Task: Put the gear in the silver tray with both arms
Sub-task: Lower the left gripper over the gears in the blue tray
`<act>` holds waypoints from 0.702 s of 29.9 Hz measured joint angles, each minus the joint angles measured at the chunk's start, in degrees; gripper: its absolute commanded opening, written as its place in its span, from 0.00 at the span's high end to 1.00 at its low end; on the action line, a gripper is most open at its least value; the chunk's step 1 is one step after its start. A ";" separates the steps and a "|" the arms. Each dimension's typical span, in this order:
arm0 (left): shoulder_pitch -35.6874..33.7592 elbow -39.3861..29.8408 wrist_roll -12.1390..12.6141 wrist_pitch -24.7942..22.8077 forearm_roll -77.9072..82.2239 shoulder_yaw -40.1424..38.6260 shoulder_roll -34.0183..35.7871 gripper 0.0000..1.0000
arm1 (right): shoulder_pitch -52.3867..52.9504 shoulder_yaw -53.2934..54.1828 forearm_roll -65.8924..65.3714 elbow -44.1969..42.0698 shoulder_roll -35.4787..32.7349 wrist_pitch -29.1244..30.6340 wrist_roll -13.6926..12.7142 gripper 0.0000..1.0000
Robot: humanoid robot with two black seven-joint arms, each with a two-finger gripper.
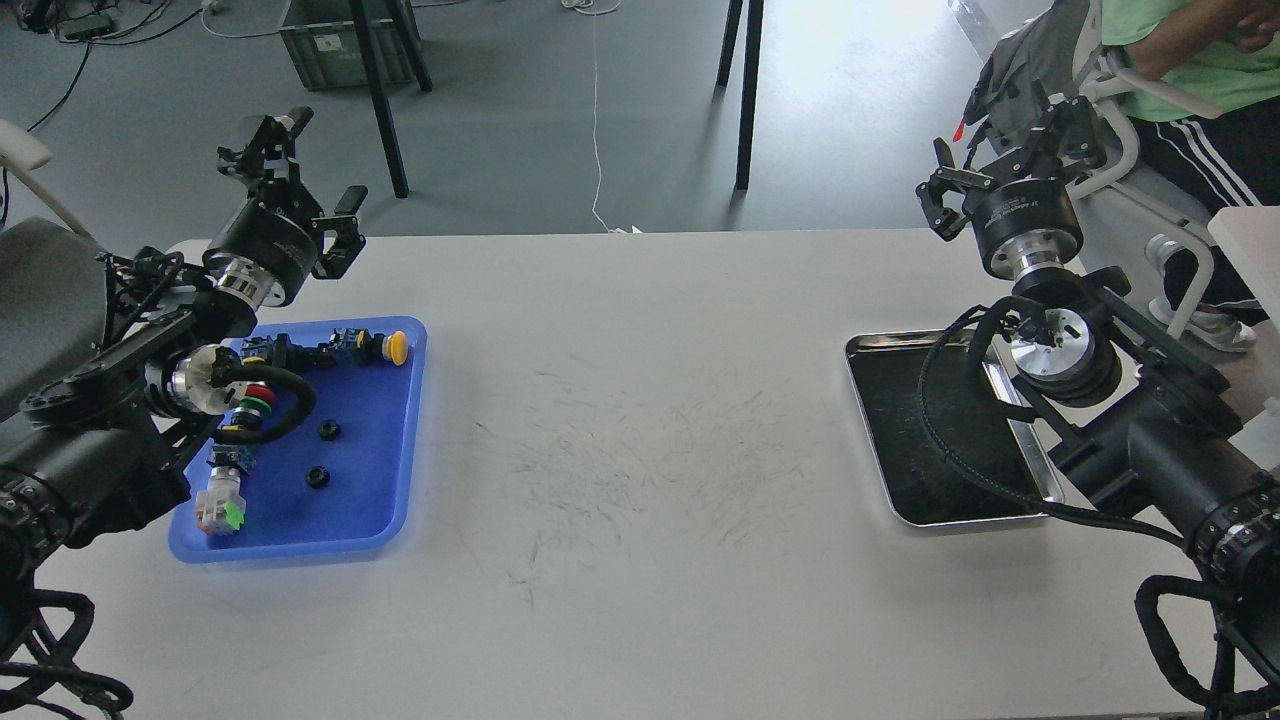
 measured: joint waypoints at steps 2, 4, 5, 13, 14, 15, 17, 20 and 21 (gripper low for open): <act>0.00 -0.01 0.00 0.04 0.00 0.00 -0.04 0.02 | -0.01 0.04 0.00 0.00 0.00 -0.01 0.00 0.01; 0.00 -0.02 0.00 0.40 0.01 0.07 -0.32 0.02 | -0.02 0.06 0.00 0.00 0.03 -0.02 0.01 0.01; 0.00 -0.02 0.00 0.84 0.04 0.09 -0.53 0.02 | -0.03 0.06 0.00 0.00 0.05 -0.02 0.05 0.01; 0.00 0.32 0.00 -3.58 -1.78 -1.80 -0.25 0.01 | -0.19 0.06 0.00 0.00 0.59 -0.03 0.22 0.01; 0.00 0.49 0.00 -4.48 -1.94 -1.95 -0.25 0.01 | -0.19 0.07 0.00 0.00 0.60 -0.03 0.24 0.01; -0.04 0.60 0.00 -5.10 -2.03 -2.07 -0.25 0.01 | -0.19 0.07 0.00 0.00 0.60 -0.03 0.25 0.01; -0.12 0.76 0.00 -5.34 -2.05 -1.97 -0.23 0.01 | -0.19 0.07 0.00 0.00 0.62 -0.03 0.25 0.01; -0.10 0.95 0.00 -4.25 -1.94 -1.54 -0.70 0.01 | -0.19 0.06 0.00 0.00 0.62 -0.08 0.26 0.01; -0.04 0.98 0.00 -3.82 -1.89 -1.49 -0.79 0.01 | -0.19 0.06 0.00 0.00 0.62 -0.09 0.32 0.01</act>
